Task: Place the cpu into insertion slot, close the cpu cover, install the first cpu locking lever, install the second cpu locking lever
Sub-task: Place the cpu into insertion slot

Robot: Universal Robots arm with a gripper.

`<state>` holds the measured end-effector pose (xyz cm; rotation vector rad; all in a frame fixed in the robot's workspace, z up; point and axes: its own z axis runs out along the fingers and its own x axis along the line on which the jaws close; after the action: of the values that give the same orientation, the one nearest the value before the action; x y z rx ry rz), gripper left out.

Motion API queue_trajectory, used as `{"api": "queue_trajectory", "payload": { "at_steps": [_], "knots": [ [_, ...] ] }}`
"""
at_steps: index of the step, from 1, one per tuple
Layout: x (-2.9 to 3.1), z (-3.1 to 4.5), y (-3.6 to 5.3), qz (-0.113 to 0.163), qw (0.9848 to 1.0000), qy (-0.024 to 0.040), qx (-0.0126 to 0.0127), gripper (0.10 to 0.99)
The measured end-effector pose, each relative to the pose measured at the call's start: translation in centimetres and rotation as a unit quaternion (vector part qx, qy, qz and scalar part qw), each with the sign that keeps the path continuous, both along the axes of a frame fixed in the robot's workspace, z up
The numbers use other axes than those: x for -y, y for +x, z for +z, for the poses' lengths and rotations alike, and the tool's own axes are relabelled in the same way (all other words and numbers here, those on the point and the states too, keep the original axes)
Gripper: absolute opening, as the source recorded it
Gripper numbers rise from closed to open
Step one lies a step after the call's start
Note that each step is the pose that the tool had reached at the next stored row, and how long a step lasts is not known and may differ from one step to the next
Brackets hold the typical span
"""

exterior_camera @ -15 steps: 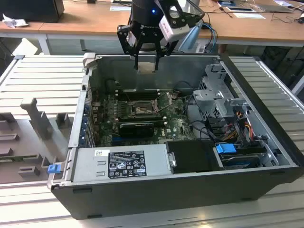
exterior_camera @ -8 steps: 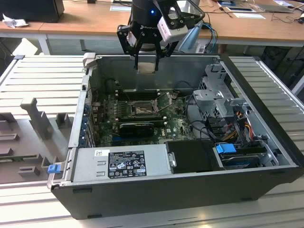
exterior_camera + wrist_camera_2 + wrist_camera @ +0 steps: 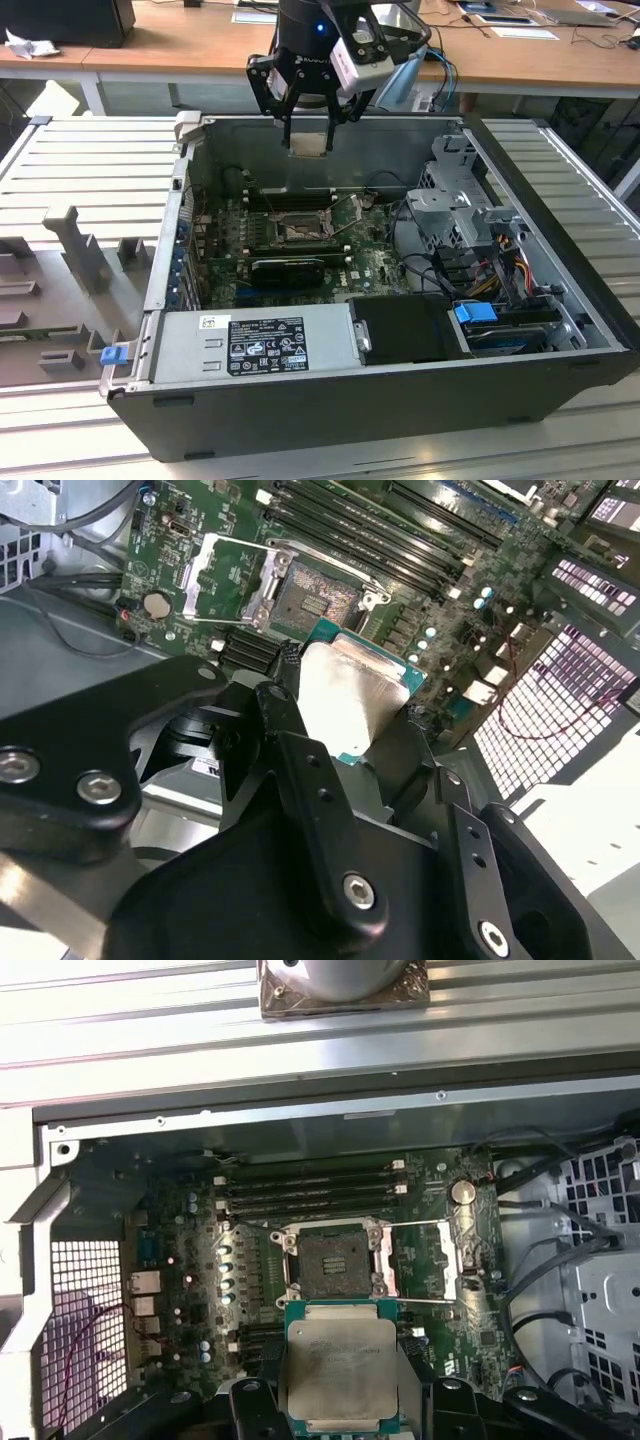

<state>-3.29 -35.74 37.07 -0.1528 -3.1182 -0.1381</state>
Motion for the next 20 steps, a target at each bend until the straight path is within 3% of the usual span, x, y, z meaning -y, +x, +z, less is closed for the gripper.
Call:
{"api": "queue_trajectory", "payload": {
  "at_steps": [20],
  "knots": [
    [0.00, -0.02, 0.00, -0.022, 0.9998, 0.0000, 0.0000, 0.529]
  ]
}}
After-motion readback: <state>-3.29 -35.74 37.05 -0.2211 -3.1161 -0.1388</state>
